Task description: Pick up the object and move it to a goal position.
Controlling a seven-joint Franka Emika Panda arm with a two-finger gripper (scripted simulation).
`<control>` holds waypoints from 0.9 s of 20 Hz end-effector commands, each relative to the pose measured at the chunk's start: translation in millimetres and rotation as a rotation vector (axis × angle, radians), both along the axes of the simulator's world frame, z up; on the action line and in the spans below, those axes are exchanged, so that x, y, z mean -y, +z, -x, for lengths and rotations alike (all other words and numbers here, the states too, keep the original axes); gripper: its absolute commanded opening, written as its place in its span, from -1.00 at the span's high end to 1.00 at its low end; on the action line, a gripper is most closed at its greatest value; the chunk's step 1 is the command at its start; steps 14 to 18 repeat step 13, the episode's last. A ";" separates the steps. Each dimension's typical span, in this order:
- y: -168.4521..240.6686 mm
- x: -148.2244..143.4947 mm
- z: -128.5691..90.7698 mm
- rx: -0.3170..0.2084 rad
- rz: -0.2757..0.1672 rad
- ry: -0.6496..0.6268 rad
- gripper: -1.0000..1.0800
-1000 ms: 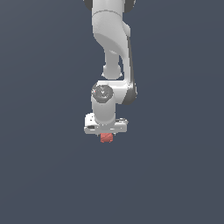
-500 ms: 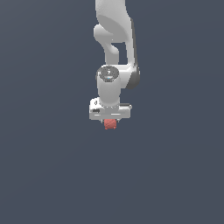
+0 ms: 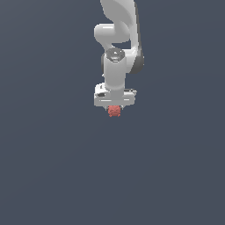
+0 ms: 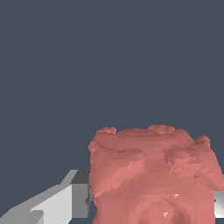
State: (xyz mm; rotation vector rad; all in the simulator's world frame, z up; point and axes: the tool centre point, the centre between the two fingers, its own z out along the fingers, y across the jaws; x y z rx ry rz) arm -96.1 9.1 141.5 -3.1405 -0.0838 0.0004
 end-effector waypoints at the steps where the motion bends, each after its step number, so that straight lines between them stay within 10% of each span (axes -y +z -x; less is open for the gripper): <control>1: 7.3 -3.8 11.9 0.000 0.000 0.000 1.00; 18: 23.0 -12.2 34.0 0.000 0.000 0.000 1.00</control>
